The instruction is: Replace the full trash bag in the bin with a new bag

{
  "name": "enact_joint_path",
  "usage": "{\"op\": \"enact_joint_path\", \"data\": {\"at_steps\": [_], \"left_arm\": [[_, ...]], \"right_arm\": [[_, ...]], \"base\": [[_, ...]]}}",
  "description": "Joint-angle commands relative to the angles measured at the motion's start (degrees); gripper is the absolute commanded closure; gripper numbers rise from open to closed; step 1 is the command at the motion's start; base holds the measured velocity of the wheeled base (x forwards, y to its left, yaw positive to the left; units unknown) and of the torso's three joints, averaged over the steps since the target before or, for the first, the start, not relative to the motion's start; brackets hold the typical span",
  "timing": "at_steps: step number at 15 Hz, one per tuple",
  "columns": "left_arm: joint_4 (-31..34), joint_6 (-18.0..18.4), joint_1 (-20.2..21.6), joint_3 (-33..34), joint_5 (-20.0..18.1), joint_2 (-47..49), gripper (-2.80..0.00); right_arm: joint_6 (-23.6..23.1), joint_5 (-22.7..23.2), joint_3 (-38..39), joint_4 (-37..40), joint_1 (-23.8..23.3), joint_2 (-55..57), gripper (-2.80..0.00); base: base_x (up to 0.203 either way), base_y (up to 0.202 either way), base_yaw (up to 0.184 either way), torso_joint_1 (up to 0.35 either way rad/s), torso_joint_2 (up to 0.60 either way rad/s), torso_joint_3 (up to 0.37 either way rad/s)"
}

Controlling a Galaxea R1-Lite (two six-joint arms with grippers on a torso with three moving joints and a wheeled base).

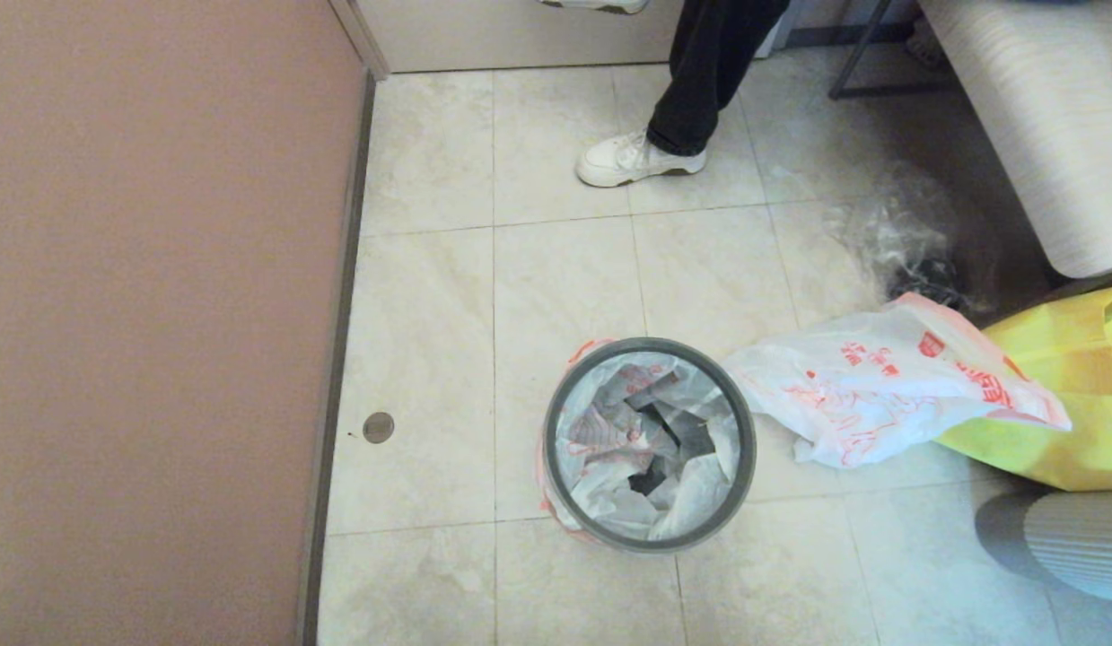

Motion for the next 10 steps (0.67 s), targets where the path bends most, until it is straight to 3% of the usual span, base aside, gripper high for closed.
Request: {"op": "enact_joint_path", "data": {"at_steps": [1, 4, 10], "left_arm": [[0.0, 0.0, -0.1, 0.4, 0.0, 0.1, 0.00], [0.0, 0.1, -0.1, 0.5, 0.0, 0.1, 0.00], [0.0, 0.0, 0.0, 0.5, 0.0, 0.1, 0.00]], "right_arm": [[0.1, 0.0, 4.2, -3.2, -0.3, -4.7, 0.00], [0.4, 1.4, 11.2, -13.4, -0.4, -8.8, 0.00], [0.0, 4.8, 14.4, -17.5, -0.4, -8.9, 0.00]], "base": [[0.000, 0.000, 0.000, 0.000, 0.00, 0.000], [0.000, 0.000, 0.000, 0.000, 0.00, 0.000], [0.000, 0.000, 0.000, 0.000, 0.00, 0.000]]}}
